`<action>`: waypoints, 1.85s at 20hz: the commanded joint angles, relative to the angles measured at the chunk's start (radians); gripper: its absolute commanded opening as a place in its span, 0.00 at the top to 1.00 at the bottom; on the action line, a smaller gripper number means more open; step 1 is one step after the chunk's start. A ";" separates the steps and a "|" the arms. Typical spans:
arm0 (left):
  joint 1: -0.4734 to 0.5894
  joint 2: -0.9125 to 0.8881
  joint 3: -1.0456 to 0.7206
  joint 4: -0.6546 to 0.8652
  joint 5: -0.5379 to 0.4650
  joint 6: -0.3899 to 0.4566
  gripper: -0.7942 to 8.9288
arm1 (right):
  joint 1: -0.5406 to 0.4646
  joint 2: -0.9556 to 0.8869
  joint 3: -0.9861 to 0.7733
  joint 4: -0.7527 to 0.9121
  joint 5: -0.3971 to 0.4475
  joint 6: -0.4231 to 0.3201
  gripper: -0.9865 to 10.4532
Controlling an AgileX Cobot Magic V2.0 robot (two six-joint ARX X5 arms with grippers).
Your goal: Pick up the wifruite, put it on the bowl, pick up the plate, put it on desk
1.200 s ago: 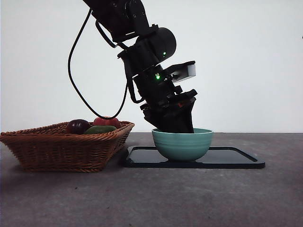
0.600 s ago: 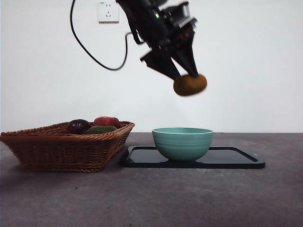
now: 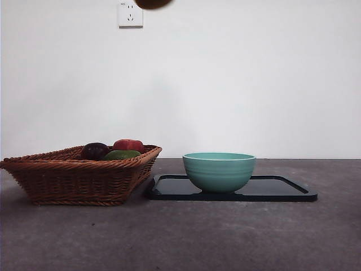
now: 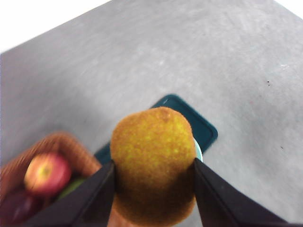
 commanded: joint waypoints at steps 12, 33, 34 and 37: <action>0.021 -0.438 -0.583 0.124 -0.140 -0.192 0.74 | 0.006 0.002 0.010 0.032 0.004 -0.018 0.76; 0.018 -0.116 -1.203 0.870 -0.480 -0.442 0.74 | 0.006 0.002 0.010 0.062 0.005 0.009 0.76; 0.018 -0.115 -1.203 0.873 -0.480 -0.442 0.73 | 0.006 0.003 0.010 0.064 0.005 0.009 0.76; 0.017 -0.115 -1.203 0.869 -0.479 -0.442 0.65 | 0.006 0.003 0.010 0.069 0.011 0.009 0.76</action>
